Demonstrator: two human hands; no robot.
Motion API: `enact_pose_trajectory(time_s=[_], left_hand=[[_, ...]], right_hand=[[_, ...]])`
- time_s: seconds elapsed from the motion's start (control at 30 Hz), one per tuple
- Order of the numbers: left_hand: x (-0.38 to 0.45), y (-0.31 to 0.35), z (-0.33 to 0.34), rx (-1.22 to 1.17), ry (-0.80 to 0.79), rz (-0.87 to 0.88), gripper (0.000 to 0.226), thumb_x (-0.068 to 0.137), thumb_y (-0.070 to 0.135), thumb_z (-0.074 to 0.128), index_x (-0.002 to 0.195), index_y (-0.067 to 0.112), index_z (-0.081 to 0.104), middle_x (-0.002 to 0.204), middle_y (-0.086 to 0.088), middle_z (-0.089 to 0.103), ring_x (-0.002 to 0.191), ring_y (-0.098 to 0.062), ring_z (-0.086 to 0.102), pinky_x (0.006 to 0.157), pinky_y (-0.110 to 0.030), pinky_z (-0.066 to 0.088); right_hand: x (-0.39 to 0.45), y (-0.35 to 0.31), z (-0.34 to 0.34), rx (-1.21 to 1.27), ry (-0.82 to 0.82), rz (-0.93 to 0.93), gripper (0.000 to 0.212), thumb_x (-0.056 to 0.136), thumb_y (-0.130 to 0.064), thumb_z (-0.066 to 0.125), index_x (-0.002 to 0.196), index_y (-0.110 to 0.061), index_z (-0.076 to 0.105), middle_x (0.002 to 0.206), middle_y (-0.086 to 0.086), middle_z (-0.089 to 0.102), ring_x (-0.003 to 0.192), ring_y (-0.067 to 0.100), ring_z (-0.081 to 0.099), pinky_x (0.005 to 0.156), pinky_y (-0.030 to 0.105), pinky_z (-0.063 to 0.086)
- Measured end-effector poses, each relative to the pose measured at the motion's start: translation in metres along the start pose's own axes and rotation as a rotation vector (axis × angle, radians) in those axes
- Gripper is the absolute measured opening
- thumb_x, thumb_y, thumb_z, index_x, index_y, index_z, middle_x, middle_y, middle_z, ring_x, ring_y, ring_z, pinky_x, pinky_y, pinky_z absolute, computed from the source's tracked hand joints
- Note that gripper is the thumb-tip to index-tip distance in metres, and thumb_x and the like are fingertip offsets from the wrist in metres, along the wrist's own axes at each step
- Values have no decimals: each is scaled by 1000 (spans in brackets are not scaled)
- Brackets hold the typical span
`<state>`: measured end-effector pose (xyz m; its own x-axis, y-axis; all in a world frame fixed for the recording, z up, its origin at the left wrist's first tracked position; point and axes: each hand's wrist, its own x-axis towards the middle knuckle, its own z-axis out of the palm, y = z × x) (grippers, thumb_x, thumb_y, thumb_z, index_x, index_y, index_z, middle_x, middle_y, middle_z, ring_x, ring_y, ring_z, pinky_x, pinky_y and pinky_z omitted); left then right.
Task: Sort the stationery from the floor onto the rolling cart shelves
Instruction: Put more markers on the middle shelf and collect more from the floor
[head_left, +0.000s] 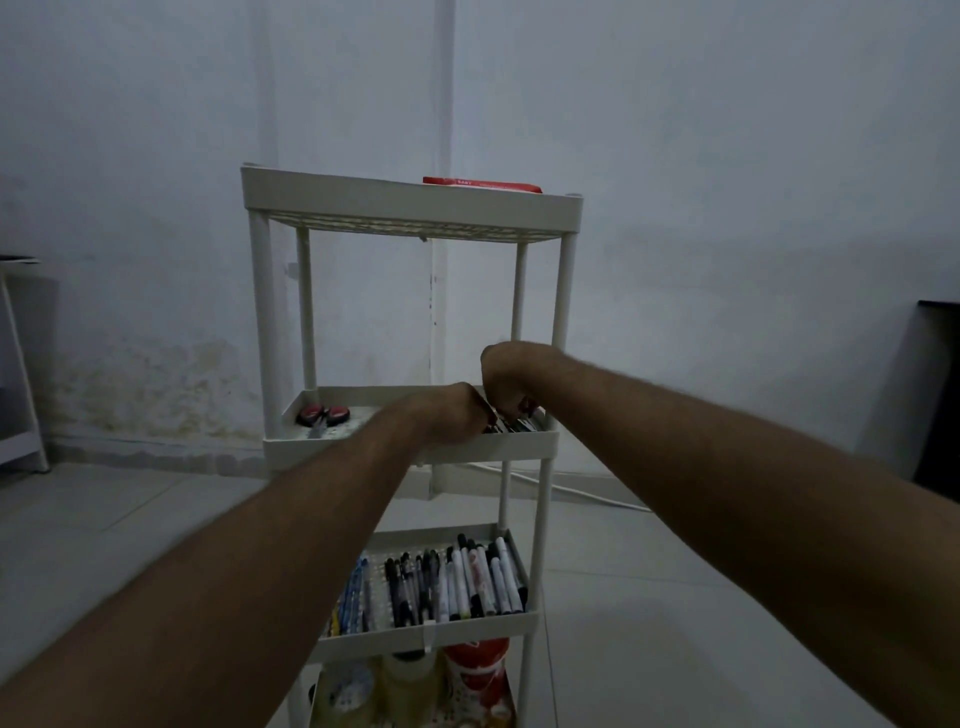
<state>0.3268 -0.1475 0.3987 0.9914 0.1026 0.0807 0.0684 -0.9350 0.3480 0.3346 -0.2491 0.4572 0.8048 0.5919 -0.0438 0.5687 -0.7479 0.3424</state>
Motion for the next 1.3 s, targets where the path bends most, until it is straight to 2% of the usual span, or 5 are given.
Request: enact_pose_trajectory(time_s=[0.13,0.3,0.5,0.73,1.3], left_hand=[[0,0,-1,5,14,-21,23,101,18,51,112,7,68,103,-9,65,93,-25,62,85,-35,51],[-6,-2,-3,-66,71,-26,14,99,15,56,93,10,69,81,-4,61,67,-13,51,60,-27,41],[-49,-7,8,102,220,120,33,97,30,47,114,11,67,108,-8,68,96,-26,62,85,-35,51],[-180,-50,55,226,395,246,70,99,45,51,158,19,26,165,-1,24,153,-19,16,123,-40,15],[-524,-193,301,-169,-5,19,41,97,48,54,130,25,59,130,8,57,125,-13,51,102,-35,42]], right_hand=[[5,-1,4,14,-13,34,3,95,-12,65,95,-10,65,76,2,56,61,12,52,55,21,45],[2,0,10,43,131,-4,23,96,-13,62,116,0,63,76,3,51,75,17,56,57,22,43],[-28,-9,28,285,461,-14,19,89,-5,65,77,-6,51,92,12,61,67,17,53,60,28,46],[-99,-54,119,524,736,-224,28,98,-18,54,124,-11,64,120,10,65,111,25,57,95,37,48],[-291,-211,423,758,20,-698,36,98,-49,54,121,-24,66,105,-10,66,90,2,49,80,21,40]])
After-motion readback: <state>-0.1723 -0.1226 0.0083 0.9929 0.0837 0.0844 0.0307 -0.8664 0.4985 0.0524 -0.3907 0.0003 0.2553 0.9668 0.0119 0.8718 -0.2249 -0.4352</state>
